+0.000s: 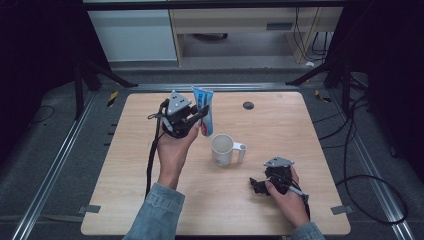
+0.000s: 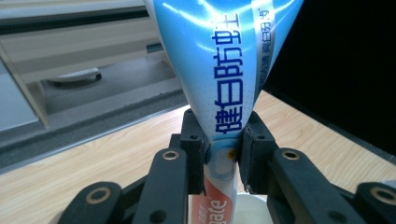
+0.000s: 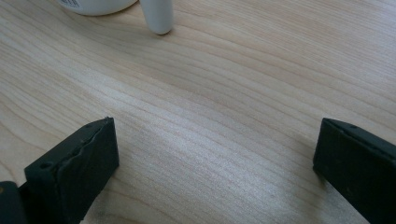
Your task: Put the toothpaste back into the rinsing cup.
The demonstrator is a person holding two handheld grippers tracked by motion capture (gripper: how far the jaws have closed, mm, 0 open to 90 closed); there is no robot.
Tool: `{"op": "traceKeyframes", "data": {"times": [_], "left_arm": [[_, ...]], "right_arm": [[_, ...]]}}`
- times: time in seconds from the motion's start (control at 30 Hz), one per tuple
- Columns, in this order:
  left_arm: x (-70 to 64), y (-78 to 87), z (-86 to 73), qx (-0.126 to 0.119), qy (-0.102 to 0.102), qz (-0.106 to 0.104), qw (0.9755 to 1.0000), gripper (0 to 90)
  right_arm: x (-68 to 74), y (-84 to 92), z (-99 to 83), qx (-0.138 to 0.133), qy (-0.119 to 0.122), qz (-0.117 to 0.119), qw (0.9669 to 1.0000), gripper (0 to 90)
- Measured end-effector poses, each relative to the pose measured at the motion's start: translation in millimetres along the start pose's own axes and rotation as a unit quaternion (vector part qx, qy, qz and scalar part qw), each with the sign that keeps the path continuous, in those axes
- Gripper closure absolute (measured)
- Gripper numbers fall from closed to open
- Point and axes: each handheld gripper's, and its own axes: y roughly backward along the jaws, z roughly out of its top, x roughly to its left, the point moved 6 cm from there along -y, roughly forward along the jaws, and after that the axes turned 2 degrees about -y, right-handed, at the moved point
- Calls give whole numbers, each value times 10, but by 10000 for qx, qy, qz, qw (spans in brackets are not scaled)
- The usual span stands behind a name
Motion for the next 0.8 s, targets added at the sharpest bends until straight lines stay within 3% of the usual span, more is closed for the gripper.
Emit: {"op": "traceKeyframes", "data": {"times": [0.3,0.8], "left_arm": [[-166,-39,13,-81,-88,-160,9998,736],[-322,-159,-58,-84,-185,-309,9993,736]], "right_arm": [[0,0,0,2,1,1,10000,4],[-1,0,0,0,9,3,10000,4]]}}
